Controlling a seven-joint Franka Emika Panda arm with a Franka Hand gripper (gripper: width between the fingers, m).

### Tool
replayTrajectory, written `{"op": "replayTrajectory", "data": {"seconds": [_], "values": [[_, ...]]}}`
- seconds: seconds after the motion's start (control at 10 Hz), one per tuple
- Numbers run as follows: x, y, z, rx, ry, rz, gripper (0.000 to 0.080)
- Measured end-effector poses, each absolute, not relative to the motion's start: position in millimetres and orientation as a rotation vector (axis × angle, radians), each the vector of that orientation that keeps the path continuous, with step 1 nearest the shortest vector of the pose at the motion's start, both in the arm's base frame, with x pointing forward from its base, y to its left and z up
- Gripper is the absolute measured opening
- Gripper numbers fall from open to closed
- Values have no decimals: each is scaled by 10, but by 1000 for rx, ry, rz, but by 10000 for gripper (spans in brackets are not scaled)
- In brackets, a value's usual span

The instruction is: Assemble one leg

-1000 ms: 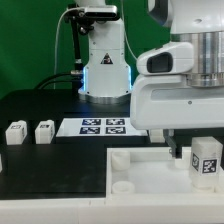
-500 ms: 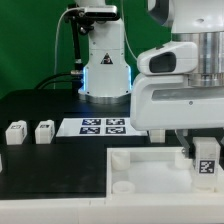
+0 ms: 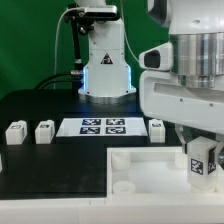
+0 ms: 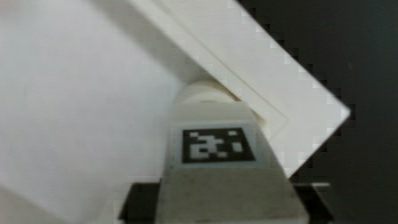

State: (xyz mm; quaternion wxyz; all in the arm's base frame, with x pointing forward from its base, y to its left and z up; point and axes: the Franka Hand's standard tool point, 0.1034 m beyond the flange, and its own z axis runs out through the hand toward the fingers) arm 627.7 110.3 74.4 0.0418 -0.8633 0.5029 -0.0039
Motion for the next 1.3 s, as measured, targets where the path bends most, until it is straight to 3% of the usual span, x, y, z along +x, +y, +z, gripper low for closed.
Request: {"op": "replayTrajectory", "data": {"seconds": [0.2,0.5,0.6,0.7,0.8,1.3], "values": [[6269,1086,737,-2323,1960,39,291],[6260,1112,731,-2239,2051,51,300],[6259,1115,731,-2273,2012,49,504],[6265,1131,739,-2298,1978,38,504],[6258,1180,763,-2439,1768,-16,620],[6250,1162,748,-2827,1069,-90,649]]}}
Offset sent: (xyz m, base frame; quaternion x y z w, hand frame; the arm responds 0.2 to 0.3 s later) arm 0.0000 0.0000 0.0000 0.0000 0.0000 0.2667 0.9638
